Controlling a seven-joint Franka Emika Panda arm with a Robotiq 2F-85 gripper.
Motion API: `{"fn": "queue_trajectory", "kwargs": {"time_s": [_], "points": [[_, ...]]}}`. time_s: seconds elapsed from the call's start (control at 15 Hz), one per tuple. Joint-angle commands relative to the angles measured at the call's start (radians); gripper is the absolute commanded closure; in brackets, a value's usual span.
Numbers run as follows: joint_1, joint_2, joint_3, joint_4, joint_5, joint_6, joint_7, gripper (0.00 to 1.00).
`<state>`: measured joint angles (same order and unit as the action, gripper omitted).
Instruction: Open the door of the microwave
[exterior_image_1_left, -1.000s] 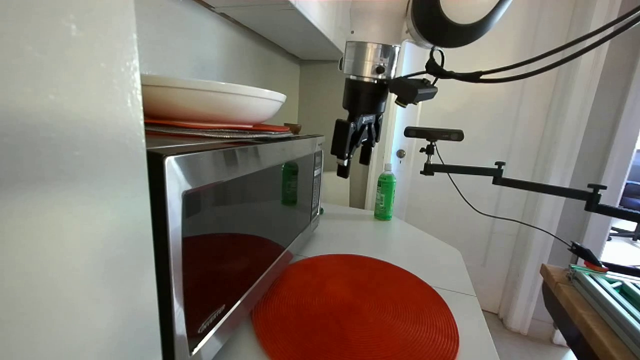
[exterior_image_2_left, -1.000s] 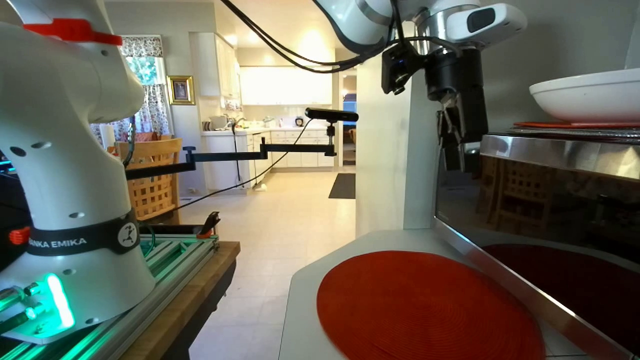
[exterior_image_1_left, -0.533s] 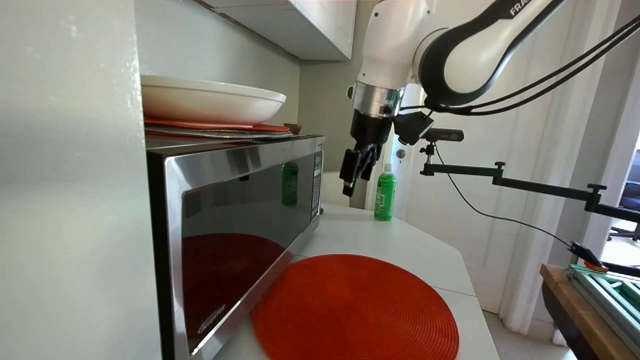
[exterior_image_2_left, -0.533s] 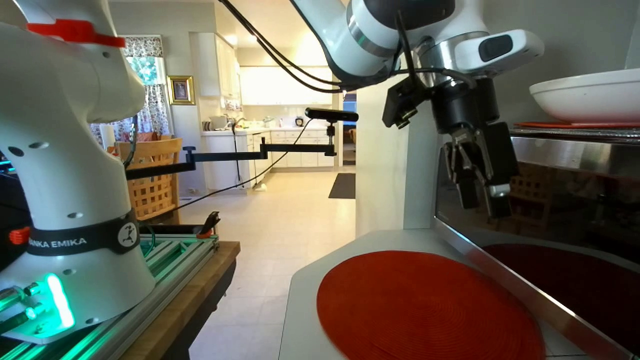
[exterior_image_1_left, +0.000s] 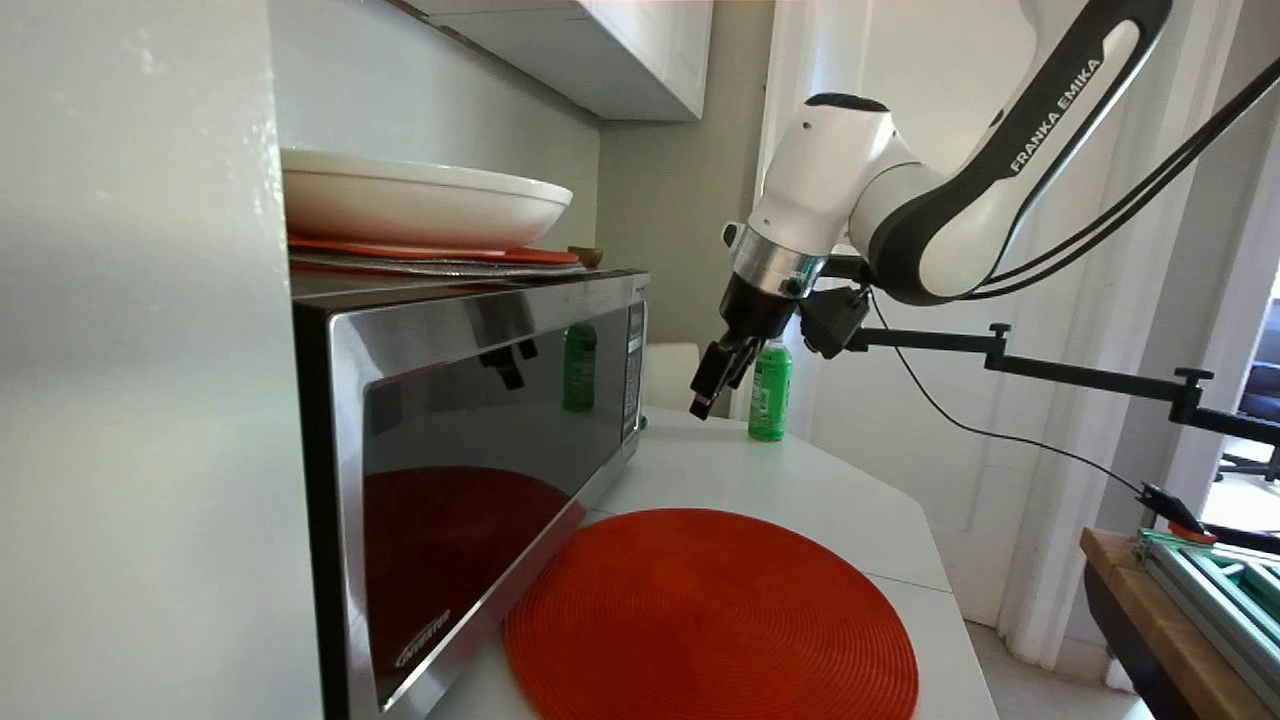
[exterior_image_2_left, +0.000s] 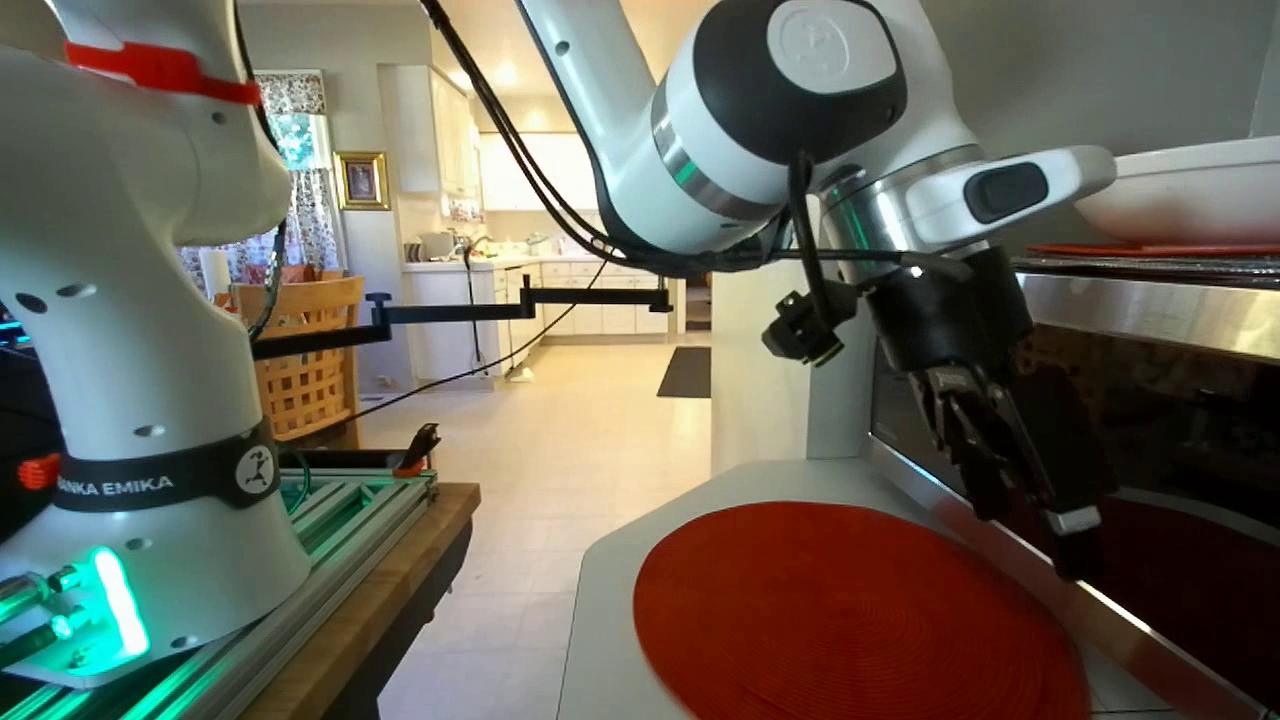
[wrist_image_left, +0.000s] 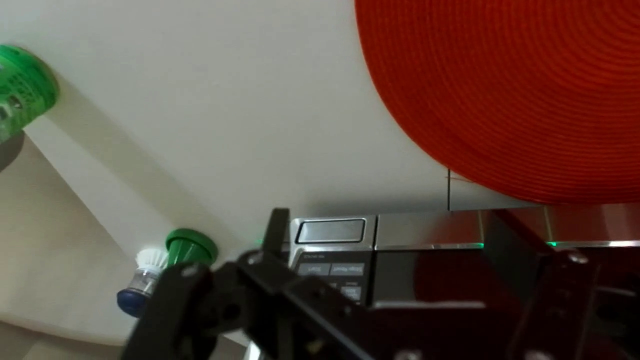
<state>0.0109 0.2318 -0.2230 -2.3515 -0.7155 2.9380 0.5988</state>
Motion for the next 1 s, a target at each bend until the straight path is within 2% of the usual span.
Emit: {"fn": "queue_trajectory", "kwargs": {"time_s": [0.0,0.2,0.4,0.47,0.53,0.93], "points": [[0.024,0.035,-0.081,-0.001,-0.113,0.105,0.125,0.00],[0.047,0.078,-0.144,0.015,-0.178,0.157,0.206,0.00],[0.074,0.122,-0.189,0.029,-0.198,0.201,0.260,0.00],[0.077,0.137,-0.193,0.034,-0.184,0.201,0.265,0.00],[0.053,0.103,-0.164,0.010,-0.166,0.174,0.212,0.00],[0.067,0.125,-0.178,0.022,-0.166,0.189,0.230,0.00]]}}
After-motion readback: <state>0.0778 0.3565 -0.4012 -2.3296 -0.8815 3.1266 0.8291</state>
